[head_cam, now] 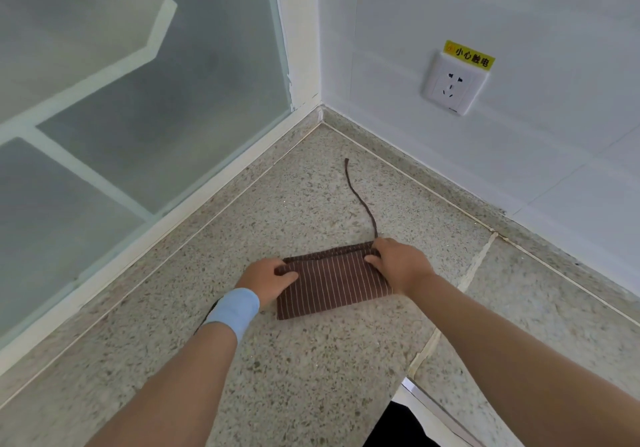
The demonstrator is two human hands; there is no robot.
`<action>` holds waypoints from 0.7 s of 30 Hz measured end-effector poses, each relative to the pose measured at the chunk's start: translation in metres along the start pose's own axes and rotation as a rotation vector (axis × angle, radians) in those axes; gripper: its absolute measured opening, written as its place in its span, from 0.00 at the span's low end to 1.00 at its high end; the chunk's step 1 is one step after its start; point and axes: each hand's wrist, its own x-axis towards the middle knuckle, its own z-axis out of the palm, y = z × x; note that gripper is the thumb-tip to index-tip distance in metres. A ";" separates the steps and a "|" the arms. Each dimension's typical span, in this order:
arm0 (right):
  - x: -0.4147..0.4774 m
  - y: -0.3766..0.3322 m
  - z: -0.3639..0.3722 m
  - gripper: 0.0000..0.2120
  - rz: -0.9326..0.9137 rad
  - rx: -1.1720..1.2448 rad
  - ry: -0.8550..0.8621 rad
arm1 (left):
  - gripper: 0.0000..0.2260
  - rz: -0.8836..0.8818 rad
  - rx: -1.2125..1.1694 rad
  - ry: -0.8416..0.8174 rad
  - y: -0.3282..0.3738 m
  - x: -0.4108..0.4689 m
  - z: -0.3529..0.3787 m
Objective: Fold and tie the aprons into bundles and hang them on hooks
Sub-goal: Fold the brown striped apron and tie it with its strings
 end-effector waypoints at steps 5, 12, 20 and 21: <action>0.028 -0.006 -0.007 0.19 -0.010 -0.166 0.026 | 0.13 0.068 0.301 0.436 0.007 0.009 0.024; 0.040 -0.016 -0.002 0.16 -0.106 -0.396 0.132 | 0.22 0.533 0.572 0.412 0.038 0.019 0.095; 0.016 -0.018 0.058 0.27 -0.274 -0.168 0.134 | 0.24 0.472 0.557 0.350 0.009 0.024 0.105; 0.012 -0.010 0.063 0.28 -0.227 -0.141 0.124 | 0.26 0.465 0.579 0.351 0.004 0.023 0.104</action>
